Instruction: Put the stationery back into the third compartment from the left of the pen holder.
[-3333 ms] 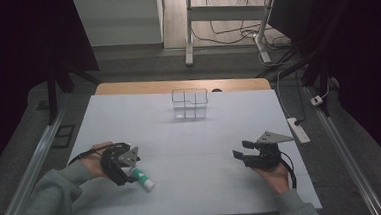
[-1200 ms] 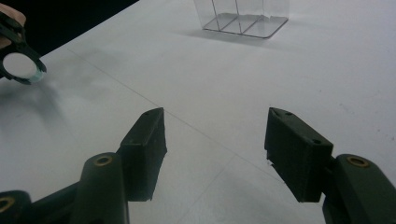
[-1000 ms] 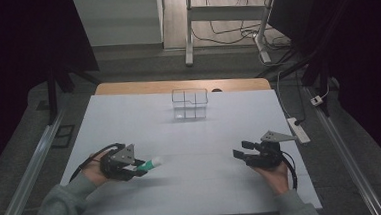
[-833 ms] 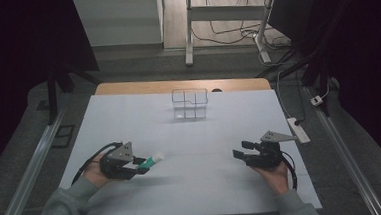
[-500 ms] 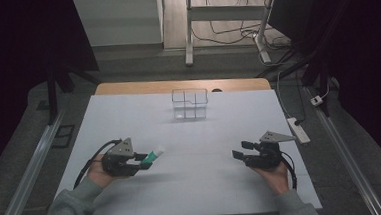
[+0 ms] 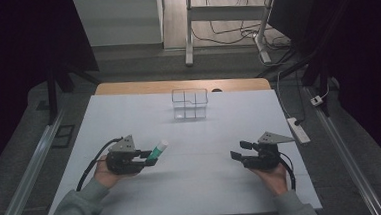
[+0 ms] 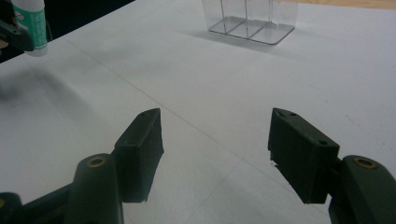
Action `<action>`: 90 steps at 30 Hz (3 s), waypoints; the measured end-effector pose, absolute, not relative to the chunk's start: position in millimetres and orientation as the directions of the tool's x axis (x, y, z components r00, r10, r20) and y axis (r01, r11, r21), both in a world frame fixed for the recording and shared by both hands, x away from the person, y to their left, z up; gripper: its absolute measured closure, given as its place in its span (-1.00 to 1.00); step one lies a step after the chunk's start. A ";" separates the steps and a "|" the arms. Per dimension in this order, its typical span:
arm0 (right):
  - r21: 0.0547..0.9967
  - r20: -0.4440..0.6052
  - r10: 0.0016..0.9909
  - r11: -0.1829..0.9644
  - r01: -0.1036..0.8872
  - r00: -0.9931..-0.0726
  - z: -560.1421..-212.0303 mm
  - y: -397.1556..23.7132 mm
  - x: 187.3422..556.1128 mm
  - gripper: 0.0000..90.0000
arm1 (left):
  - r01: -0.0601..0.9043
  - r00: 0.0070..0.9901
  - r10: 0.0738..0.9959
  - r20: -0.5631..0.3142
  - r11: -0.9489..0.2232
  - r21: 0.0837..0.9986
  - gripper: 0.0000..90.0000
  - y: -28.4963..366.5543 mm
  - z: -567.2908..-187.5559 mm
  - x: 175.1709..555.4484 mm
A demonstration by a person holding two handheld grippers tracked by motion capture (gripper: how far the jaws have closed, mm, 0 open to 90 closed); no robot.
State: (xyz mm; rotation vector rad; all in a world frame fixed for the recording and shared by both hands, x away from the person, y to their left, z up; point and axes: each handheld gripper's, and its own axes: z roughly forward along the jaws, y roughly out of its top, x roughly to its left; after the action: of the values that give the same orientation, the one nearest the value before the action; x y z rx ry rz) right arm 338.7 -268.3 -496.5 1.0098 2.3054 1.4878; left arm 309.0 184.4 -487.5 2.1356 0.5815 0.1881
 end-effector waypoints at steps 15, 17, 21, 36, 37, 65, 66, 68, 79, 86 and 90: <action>0.889 0.177 0.607 0.240 0.391 -0.774 -490.3 -248.2 330.9 -0.24 | 0.335 0.874 0.479 -0.086 -0.464 0.820 0.45 163.7 -489.2 313.0; 0.893 0.180 0.602 0.233 0.386 -0.778 -489.3 -244.5 330.1 -0.24 | 0.320 0.876 0.478 -0.062 -0.479 0.817 0.45 159.2 -489.0 311.8; 0.894 0.178 0.589 0.239 0.380 -0.788 -488.9 -237.2 329.3 -0.25 | 0.316 0.877 0.478 -0.058 -0.482 0.817 0.45 153.9 -489.3 311.6; 0.906 0.182 0.547 0.230 0.356 -0.817 -483.7 -212.7 326.7 -0.27 | 0.275 0.896 0.443 -0.022 -0.518 0.810 0.45 122.5 -492.1 315.5; 0.906 0.187 0.544 0.227 0.359 -0.818 -483.8 -210.2 327.9 -0.27 | 0.276 0.896 0.443 -0.024 -0.516 0.811 0.45 120.3 -492.1 315.9; 0.904 0.212 0.475 0.237 0.355 -0.854 -489.9 -163.5 332.5 -0.22 | 0.244 0.908 0.419 0.007 -0.542 0.804 0.45 88.4 -500.1 317.8; 0.906 0.212 0.474 0.233 0.354 -0.855 -489.8 -163.1 332.5 -0.20 | 0.241 0.910 0.414 0.009 -0.548 0.801 0.45 88.1 -500.2 318.1; 0.908 0.214 0.474 0.225 0.352 -0.854 -489.5 -162.0 332.5 -0.16 | 0.240 0.911 0.412 0.011 -0.553 0.798 0.45 86.7 -500.7 318.0; 0.902 0.301 0.438 0.156 0.402 -0.847 -489.8 -159.4 336.3 0.37 | 0.233 0.913 0.408 0.023 -0.567 0.790 0.43 79.4 -503.7 318.0; 0.917 0.265 0.455 0.154 0.368 -0.850 -482.8 -161.5 334.2 0.43 | 0.290 0.886 0.464 -0.025 -0.510 0.810 -0.03 88.4 -500.1 316.5; 0.927 0.233 0.483 0.152 0.343 -0.844 -476.4 -168.0 335.5 0.43 | 0.333 0.857 0.514 -0.039 -0.494 0.803 -0.25 105.6 -498.7 309.7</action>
State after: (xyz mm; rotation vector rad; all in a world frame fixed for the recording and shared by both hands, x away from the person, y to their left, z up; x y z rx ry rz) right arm 335.5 -168.0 -476.4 0.8267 2.2919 1.7901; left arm 309.7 105.6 -498.7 2.1334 0.6139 0.2565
